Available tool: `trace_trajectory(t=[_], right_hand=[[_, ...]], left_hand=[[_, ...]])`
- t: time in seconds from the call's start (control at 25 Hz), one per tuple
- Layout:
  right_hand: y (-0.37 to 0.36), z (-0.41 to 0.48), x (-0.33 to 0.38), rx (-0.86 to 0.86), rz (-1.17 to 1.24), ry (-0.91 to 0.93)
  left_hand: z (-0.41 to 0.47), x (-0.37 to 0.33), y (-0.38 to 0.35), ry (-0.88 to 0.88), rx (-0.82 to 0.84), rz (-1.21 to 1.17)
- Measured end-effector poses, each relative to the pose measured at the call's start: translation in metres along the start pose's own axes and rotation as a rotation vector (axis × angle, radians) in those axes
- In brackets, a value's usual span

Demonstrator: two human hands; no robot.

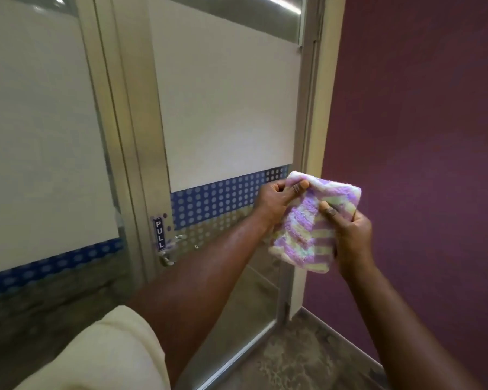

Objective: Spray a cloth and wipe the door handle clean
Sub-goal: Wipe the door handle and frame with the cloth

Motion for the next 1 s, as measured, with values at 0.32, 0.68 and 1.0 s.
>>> trace_trajectory(t=[0.32, 0.68, 1.0], right_hand=[[-0.076, 0.084, -0.136, 0.167, 0.175, -0.196], [-0.143, 0.105, -0.247, 0.236, 0.138, -0.352], [-0.169, 0.106, -0.3, 0.152, 0.085, -0.347]], left_hand=[[0.044, 0.046, 0.141, -0.012, -0.434, 0.381], [0.021, 0.074, 0.304, -0.041, -0.614, 1.596], [0.054, 0.084, 0.363, -0.267, -0.632, 1.963]])
Point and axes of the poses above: each hand's wrist, its own z-axis towards the middle knuckle, its own y-axis out of the back of the hand, x = y × z, the point moved 5 cm from there along z, towards the middle knuckle, and after that the axes turned 13 degrees about z, right-handed, at the moved point
